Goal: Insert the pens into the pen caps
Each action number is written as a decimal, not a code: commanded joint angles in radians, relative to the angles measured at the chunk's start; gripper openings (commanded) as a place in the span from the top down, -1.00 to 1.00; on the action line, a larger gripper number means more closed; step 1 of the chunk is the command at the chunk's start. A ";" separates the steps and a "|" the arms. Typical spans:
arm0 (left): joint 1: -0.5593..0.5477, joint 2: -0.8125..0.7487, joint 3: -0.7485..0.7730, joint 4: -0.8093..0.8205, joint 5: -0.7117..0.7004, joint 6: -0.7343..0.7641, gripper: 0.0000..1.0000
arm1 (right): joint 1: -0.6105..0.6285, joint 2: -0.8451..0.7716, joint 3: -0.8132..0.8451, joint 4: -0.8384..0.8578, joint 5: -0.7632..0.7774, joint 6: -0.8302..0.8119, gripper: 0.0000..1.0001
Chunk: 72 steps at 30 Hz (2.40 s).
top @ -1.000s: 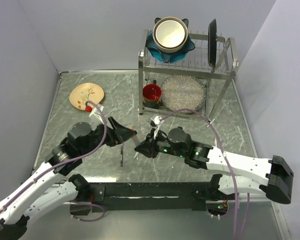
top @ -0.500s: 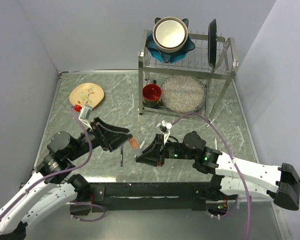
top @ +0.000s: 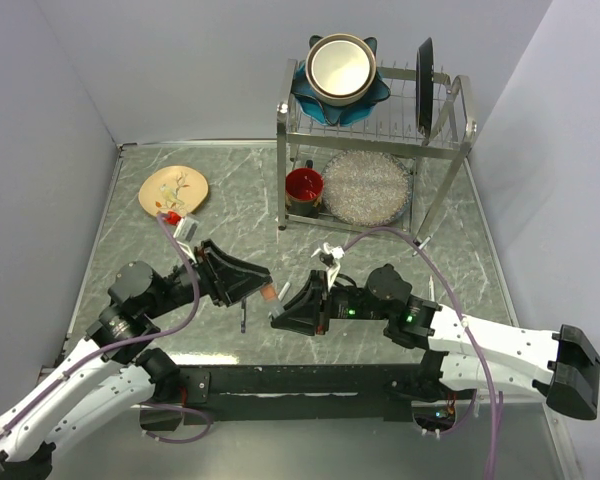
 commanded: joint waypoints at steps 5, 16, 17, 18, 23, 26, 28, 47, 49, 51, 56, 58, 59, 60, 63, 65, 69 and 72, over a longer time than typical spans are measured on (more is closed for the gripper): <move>-0.001 0.000 -0.033 0.056 0.080 0.004 0.65 | -0.002 0.022 0.036 0.069 0.005 0.019 1.00; -0.009 -0.066 -0.208 0.188 0.115 -0.127 0.98 | -0.049 0.039 0.186 0.062 0.126 -0.033 1.00; -0.014 -0.071 -0.232 0.206 0.117 -0.135 0.98 | -0.061 0.048 0.201 0.056 0.123 -0.033 1.00; -0.018 -0.072 -0.244 0.223 0.115 -0.143 0.98 | -0.071 0.053 0.226 0.057 0.116 -0.031 1.00; -0.063 -0.023 -0.277 0.306 0.123 -0.152 0.98 | -0.129 0.117 0.315 0.052 0.073 -0.034 1.00; -0.095 0.004 -0.283 0.278 0.111 -0.123 0.98 | -0.187 0.144 0.355 0.060 0.025 -0.025 1.00; -0.116 0.009 -0.289 0.274 0.109 -0.118 0.98 | -0.216 0.153 0.384 0.048 -0.001 -0.022 1.00; -0.146 0.261 0.322 -0.253 -0.412 0.184 -0.34 | -0.318 0.105 0.110 -0.029 -0.150 -0.071 1.00; -0.146 0.302 0.419 -0.290 -0.484 0.213 -0.67 | -0.316 0.052 0.050 -0.049 -0.132 -0.073 1.00; -0.146 0.317 0.455 -0.321 -0.511 0.230 -0.88 | -0.316 0.015 -0.041 -0.076 -0.095 -0.059 1.00; -0.146 0.281 0.441 -0.347 -0.636 0.250 -0.99 | -0.302 -0.037 -0.156 -0.142 0.122 0.067 1.00; -0.146 0.240 0.385 -0.349 -0.701 0.251 -0.99 | -0.270 -0.025 -0.154 -0.207 0.206 0.137 0.97; -0.146 0.224 0.363 -0.349 -0.753 0.251 -0.99 | -0.256 -0.014 -0.139 -0.233 0.293 0.156 0.95; -0.146 0.210 0.343 -0.350 -0.774 0.254 -0.99 | -0.238 -0.001 -0.125 -0.269 0.328 0.171 0.95; -0.146 0.154 0.274 -0.375 -0.866 0.248 -0.99 | -0.149 0.102 -0.032 -0.346 0.463 0.231 0.94; -0.146 0.112 0.236 -0.410 -0.934 0.239 -0.99 | -0.114 0.211 0.043 -0.369 0.493 0.278 0.90; -0.146 0.026 0.194 -0.433 -0.981 0.222 -0.99 | -0.075 0.398 0.122 -0.321 0.510 0.416 0.88; -0.146 -0.006 0.187 -0.468 -1.023 0.190 -0.99 | -0.043 0.520 0.207 -0.334 0.559 0.452 0.85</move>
